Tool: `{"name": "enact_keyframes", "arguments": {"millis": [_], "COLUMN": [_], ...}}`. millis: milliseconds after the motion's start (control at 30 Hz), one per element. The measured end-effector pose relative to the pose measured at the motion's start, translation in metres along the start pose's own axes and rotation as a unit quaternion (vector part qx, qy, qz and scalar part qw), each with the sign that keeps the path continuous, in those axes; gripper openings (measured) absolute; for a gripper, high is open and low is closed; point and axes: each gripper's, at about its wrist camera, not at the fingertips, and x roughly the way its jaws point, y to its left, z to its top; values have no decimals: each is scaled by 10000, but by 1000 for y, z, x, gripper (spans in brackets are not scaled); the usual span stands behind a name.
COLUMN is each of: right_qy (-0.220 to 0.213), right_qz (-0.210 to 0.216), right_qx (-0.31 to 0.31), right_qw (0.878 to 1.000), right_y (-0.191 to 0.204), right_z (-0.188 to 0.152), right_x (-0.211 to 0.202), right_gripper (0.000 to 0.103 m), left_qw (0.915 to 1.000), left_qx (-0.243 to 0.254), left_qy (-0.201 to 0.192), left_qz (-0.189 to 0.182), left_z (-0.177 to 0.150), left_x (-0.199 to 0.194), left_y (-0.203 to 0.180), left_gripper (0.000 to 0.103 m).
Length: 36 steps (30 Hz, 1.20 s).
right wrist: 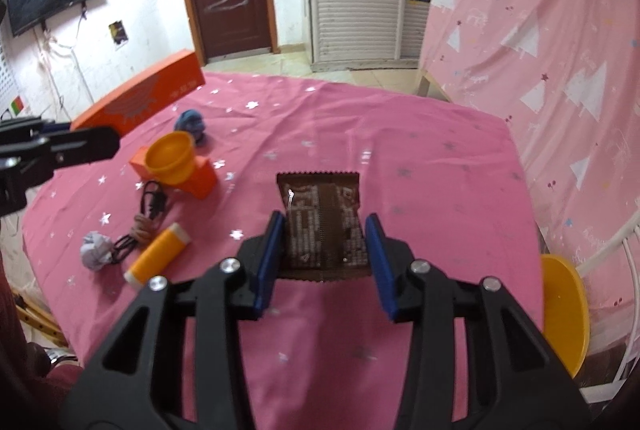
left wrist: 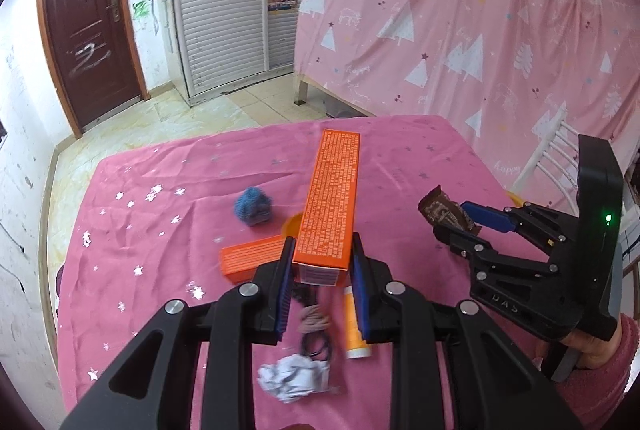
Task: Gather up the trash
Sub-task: 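Carry the orange box and snack wrapper to the yellow bin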
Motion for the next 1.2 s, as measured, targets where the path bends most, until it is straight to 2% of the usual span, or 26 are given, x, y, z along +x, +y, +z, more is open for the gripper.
{"name": "enact_keyframes", "arguments": {"millis": [367,600,1200], "right_qy": [-264,-316,-403], "right_qz": [-303,-410,-591], "right_qx": [697,961,1622], "right_qw": [9968,9940,9842], "right_y": [-76,-109,-176], "right_z": [-22,-35,-59], "right_x": [-21,-26,-31], "right_gripper": [40,40,40], "left_qw": [9981,9950,9865], "left_qx": [554,895,1467], "left_qy": [83,190,474], "left_qz": [-252,-395,-552], "left_z": [14,17,18], "left_x": [14,28,59], "left_y": [-75,-120,-192], "left_gripper": [20,20,20]}}
